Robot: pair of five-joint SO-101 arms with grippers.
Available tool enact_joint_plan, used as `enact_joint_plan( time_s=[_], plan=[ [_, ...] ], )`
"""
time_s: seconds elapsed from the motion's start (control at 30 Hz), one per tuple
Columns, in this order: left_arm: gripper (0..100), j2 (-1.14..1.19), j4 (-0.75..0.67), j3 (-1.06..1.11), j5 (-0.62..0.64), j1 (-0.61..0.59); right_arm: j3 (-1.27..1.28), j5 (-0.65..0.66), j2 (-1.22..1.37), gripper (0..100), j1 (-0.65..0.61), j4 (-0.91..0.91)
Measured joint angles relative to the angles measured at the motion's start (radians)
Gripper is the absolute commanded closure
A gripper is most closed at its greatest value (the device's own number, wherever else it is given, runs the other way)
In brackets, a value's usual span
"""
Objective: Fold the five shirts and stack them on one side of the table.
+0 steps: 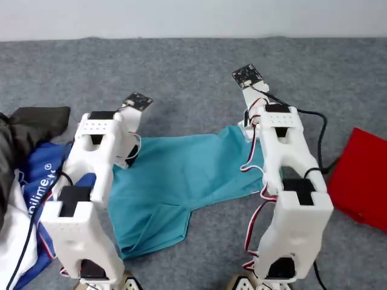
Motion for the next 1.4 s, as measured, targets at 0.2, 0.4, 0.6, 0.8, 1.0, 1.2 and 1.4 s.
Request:
enact_joint_plan(
  time_s=[0.2,0.4,0.6,0.8,1.0,1.2,1.4],
  plan=[
    [98,0.009,-0.002,-0.014,0.002,-0.041,-0.037,0.0,0.021,94.1,0.061,0.0],
    [98,-0.08,0.012,-0.011,0.005,-0.048,-0.038,0.0,0.021,94.1,0.087,0.011],
    [98,-0.258,0.055,-0.011,0.0,-0.009,-0.038,0.0,-0.06,94.1,0.06,0.086],
    [98,-0.252,-0.038,-0.011,0.006,0.043,-0.038,0.0,-0.08,94.1,-0.031,0.094],
    [98,-0.035,-0.078,-0.097,0.034,0.02,-0.038,0.0,0.02,94.2,-0.032,0.072],
    [98,0.164,-0.025,-0.261,0.037,-0.074,-0.04,-0.002,0.061,94.2,0.012,0.029],
    [98,0.18,0.051,-0.327,0.037,-0.121,-0.068,-0.002,0.063,94.2,0.054,0.031]
  ],
)
